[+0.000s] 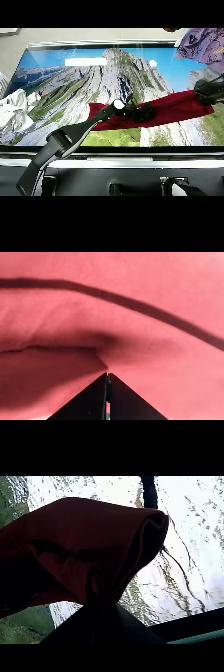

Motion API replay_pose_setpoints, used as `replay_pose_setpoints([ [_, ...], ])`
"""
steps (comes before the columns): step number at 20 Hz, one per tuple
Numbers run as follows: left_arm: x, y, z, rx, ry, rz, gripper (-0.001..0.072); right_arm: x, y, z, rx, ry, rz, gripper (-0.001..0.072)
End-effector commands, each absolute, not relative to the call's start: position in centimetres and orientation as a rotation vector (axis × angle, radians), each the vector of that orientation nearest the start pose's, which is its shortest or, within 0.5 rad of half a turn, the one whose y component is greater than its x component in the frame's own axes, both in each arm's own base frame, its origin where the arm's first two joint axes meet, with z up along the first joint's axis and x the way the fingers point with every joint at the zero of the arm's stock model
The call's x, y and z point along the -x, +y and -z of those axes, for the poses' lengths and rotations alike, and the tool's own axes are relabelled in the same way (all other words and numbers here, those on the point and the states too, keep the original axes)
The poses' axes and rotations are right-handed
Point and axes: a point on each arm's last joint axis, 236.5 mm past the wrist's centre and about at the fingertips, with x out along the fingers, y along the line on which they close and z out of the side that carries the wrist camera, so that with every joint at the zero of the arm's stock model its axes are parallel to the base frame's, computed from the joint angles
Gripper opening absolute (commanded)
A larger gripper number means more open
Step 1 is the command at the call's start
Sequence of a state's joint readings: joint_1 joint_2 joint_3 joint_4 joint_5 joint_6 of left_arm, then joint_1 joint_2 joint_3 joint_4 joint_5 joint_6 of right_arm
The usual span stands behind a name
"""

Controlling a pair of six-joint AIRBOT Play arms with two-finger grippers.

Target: Fold the clothes and pants, and hang the long-sleeved shirts on hangers.

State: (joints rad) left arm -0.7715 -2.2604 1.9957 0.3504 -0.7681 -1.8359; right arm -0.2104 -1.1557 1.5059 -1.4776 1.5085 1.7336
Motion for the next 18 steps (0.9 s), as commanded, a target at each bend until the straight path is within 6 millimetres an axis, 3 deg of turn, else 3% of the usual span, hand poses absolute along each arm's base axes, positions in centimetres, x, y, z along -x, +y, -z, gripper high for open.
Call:
replay_pose_setpoints([
  [1, -36.4, -53.5, 4.3, 0.835, 1.580, 0.799, 0.0012, -35.8, -4.4, -15.5, -0.367, 1.133, 0.183, 0.0027],
  [3, -37.3, -48.5, 3.4, 0.655, 1.598, 0.755, 0.0012, -36.4, -2.3, -15.8, -0.392, 1.119, 0.134, 0.0027],
  [5, -39.4, -41.5, 2.3, 0.437, 1.565, 0.635, 0.0012, -37.1, 1.0, -16.1, -0.406, 1.106, 0.083, 0.0027],
  [8, -42.6, -30.0, -1.8, 0.204, 1.479, 0.424, 0.0014, -38.3, 8.3, -16.1, -0.430, 1.090, -0.016, 0.0027],
  [11, -44.6, -19.9, -7.9, 0.134, 1.360, 0.255, 0.0014, -38.8, 17.0, -14.8, -0.433, 1.103, -0.143, 0.0027],
  [15, -45.1, -11.2, -15.3, 0.223, 1.194, 0.131, 0.0014, -38.6, 27.4, -11.3, -0.453, 1.133, -0.264, 0.0028],
  [18, -44.8, -6.6, -18.7, 0.282, 1.109, 0.057, 0.0015, -38.0, 32.6, -7.7, -0.451, 1.178, -0.318, 0.0028],
])
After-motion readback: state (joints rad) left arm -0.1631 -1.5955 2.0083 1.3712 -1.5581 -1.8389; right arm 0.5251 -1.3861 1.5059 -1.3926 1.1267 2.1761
